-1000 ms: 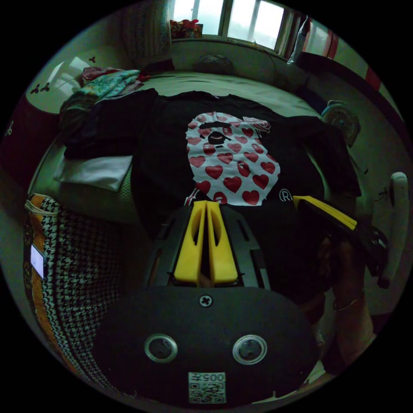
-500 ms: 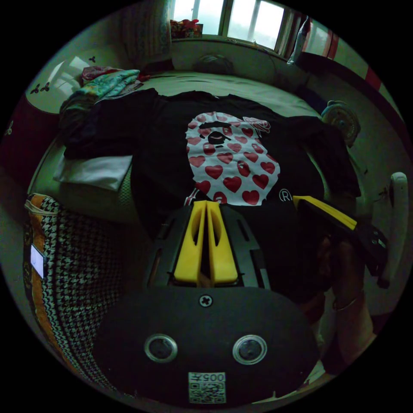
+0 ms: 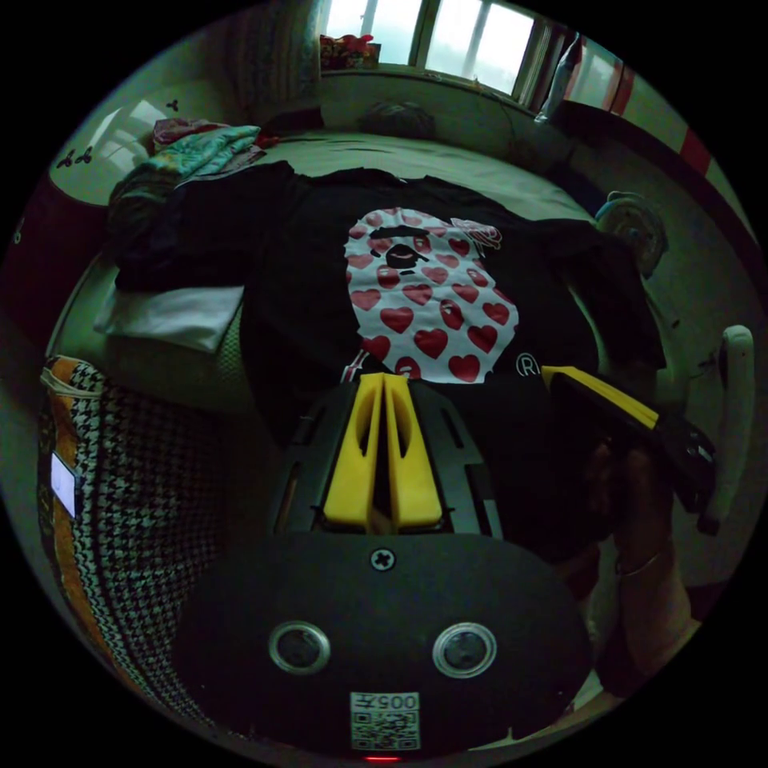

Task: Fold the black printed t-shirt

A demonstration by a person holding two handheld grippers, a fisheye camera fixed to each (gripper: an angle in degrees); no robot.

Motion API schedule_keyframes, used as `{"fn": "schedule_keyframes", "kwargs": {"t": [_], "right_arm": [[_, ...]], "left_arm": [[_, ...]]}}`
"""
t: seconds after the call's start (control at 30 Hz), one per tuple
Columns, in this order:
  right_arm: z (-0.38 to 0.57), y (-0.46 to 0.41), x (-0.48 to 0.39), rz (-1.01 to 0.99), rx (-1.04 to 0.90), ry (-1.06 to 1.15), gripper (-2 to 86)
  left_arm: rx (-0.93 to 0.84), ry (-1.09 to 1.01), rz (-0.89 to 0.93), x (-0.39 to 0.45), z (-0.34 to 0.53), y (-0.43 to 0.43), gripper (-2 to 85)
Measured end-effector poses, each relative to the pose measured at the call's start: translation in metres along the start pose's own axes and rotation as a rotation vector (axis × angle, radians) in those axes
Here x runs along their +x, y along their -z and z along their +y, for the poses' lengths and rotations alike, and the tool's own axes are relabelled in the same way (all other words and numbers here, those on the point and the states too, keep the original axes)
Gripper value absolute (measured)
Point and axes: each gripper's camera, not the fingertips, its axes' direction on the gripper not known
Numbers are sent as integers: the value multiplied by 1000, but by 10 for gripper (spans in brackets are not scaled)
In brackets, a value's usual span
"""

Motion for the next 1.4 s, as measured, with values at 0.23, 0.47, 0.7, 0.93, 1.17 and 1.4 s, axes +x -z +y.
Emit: {"fn": "schedule_keyframes", "kwargs": {"t": [0.23, 0.47, 0.7, 0.93, 1.17, 1.4], "right_arm": [[0, 1, 0, -1, 0, -1, -10], [-2, 1, -2, 2, 0, 0, -10], [-5, 0, -4, 5, -2, 0, -10], [-11, -1, -8, 4, -3, -1, -10], [-19, -2, -14, 0, -3, -3, -10], [-30, -5, -22, -7, -3, -7, -10]], "left_arm": [[-1, 13, 41, -12, -1, -3, -7], [-2, 12, 32, -19, -2, -6, -7], [-2, 16, 46, -30, -5, -10, -7], [-6, 19, 49, -42, -9, -14, -7], [-11, 18, 46, -55, -15, -18, -7], [-13, -1, 2, -67, -22, -22, -7]]}}
